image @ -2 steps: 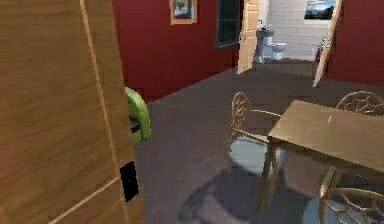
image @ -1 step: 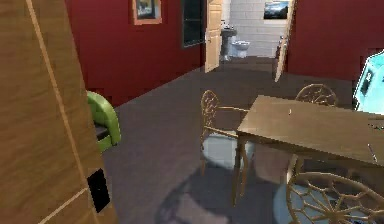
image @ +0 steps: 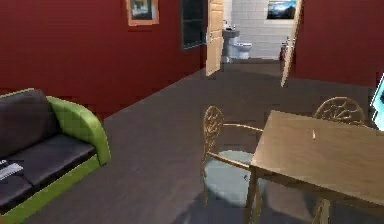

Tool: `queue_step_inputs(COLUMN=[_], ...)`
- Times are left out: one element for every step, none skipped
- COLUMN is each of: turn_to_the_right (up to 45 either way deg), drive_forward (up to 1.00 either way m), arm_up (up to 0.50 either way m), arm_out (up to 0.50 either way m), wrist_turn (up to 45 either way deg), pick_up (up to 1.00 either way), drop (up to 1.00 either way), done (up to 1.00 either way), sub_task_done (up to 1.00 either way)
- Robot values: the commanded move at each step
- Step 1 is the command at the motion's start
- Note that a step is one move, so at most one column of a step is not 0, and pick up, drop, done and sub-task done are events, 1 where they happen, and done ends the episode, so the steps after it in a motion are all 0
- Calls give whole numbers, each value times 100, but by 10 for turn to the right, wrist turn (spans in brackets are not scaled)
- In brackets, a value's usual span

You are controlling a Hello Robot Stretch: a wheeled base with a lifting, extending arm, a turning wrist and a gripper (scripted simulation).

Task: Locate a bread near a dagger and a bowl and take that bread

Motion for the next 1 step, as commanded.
queue_step_inputs(turn_to_the_right=[-120], drive_forward=[0], arm_up=[0], arm_out=[0], wrist_turn=[0], pick_up=[0], drop=[0], done=[0], sub_task_done=[0])
